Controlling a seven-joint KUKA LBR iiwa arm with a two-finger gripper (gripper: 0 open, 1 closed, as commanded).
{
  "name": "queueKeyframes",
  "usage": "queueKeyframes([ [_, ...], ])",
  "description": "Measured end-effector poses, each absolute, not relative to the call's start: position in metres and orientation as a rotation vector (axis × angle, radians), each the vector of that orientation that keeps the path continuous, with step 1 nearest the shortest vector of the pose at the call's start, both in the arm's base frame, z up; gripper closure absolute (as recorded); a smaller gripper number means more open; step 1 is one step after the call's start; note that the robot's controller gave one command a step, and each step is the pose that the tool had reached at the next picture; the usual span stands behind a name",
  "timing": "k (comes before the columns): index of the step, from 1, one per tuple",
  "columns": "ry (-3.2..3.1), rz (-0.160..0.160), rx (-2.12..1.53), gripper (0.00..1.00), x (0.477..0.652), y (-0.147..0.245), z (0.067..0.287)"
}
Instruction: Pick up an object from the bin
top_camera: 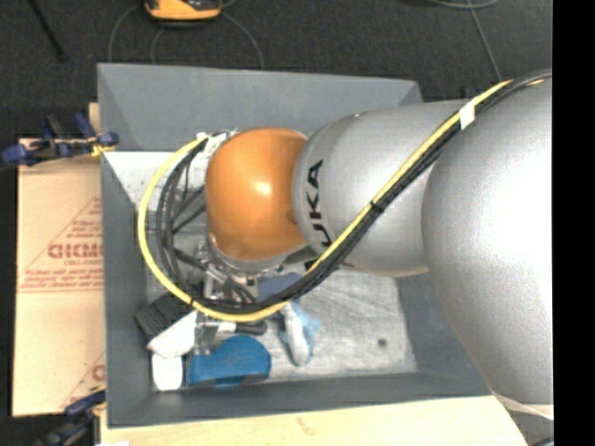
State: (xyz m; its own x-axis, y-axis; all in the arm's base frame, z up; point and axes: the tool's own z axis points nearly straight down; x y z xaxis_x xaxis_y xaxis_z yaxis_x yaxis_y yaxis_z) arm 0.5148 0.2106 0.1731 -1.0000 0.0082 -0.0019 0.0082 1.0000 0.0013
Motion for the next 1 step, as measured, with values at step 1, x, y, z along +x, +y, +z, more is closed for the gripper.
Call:
queueKeyframes([
  [1, 3.14, 0.002, 0.013, 0.0, 0.5148, 0.2105, 0.1731],
])
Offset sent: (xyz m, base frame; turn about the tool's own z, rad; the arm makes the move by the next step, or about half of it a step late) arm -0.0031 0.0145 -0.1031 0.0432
